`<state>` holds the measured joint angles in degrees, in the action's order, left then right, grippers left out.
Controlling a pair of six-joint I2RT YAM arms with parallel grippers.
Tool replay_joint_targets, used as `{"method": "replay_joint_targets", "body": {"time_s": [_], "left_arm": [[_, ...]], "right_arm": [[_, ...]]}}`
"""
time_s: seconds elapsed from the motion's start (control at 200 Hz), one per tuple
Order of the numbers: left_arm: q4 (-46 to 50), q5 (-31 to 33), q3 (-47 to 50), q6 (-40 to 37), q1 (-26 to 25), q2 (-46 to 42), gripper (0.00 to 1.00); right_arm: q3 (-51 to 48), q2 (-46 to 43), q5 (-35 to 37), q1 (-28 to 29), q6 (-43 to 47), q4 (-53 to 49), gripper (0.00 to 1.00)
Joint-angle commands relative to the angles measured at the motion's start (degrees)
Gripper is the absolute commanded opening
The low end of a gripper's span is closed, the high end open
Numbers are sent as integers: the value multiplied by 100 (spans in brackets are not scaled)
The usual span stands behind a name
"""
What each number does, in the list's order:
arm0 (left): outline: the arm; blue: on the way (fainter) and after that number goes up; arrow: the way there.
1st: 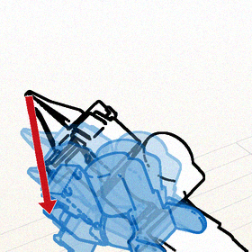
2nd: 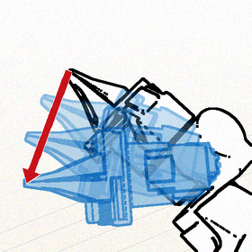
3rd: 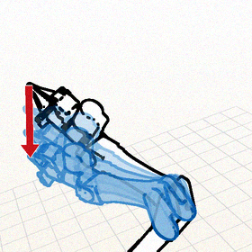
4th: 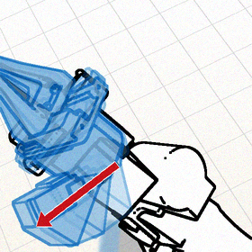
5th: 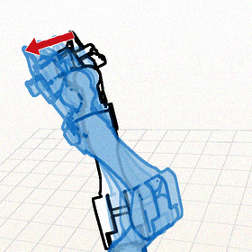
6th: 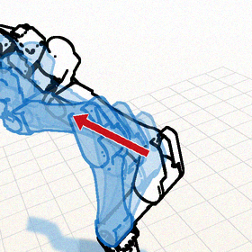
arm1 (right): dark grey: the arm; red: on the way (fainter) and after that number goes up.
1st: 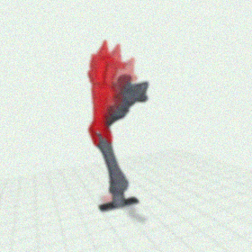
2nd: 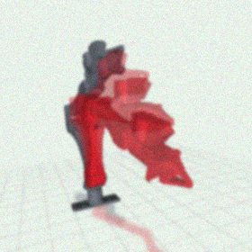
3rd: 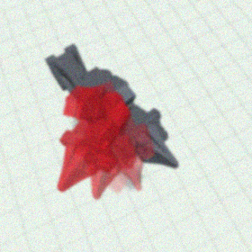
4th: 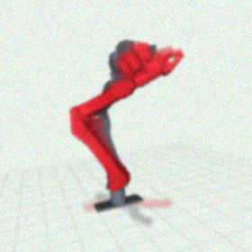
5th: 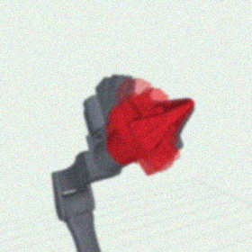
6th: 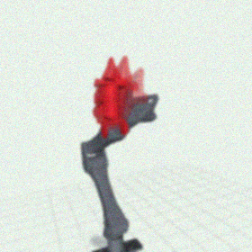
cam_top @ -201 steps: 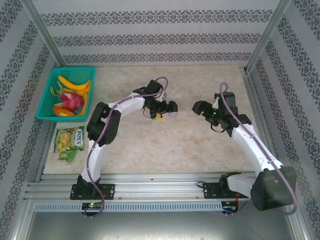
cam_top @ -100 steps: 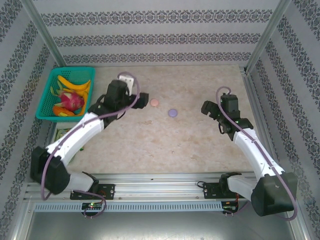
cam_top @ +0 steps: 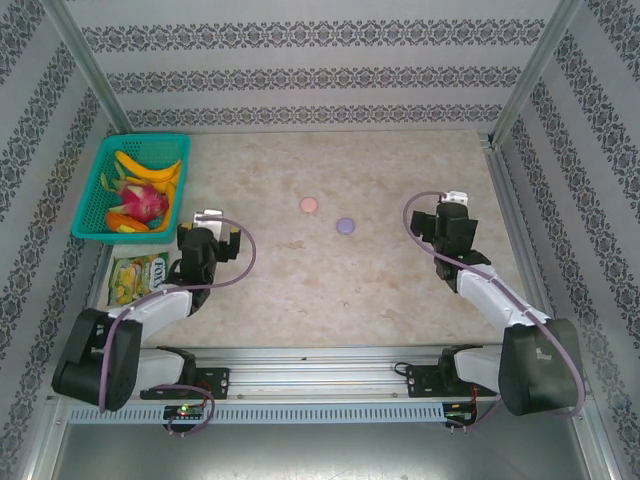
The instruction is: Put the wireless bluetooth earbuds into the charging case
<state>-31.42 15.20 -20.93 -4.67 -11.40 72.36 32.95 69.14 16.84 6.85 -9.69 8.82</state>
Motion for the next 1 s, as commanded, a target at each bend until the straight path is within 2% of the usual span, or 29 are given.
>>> {"method": "replay_joint_targets", "body": {"time_s": [0.0, 0.16, 0.245, 0.325, 0.42, 0.48, 0.57, 0.625, 0.994], "left_arm": [[-1595, 207, 220, 50, 207, 417, 100], [-2249, 17, 314, 155, 366, 1057, 100], [-2344, -170, 239, 210, 486, 1316, 100], [-2172, -533, 194, 331, 675, 1331, 100], [-2902, -1075, 315, 281, 818, 1791, 100], [-1972, -1455, -10, 260, 894, 1633, 100], [-1522, -1867, -304, 474, 1169, 1704, 100], [-1528, -1934, -323, 502, 1236, 1727, 100], [-1560, -1934, -307, 484, 1238, 1717, 100]], "right_arm": [[-330, 152, 170, -26, 649, 1254, 98], [-748, 554, 110, -35, 986, 2414, 98], [-1132, 952, -250, -54, 1064, 3622, 98], [-1585, 1480, -546, -51, 1148, 4934, 98], [-1749, 1867, -970, -158, 1163, 5562, 98], [-1597, 1843, -1016, -178, 1142, 5274, 98], [-1076, 1789, -1341, -519, 798, 4285, 98], [-1074, 1772, -1831, -785, 650, 4253, 98], [-1089, 1746, -1474, -572, 821, 4273, 98]]}}
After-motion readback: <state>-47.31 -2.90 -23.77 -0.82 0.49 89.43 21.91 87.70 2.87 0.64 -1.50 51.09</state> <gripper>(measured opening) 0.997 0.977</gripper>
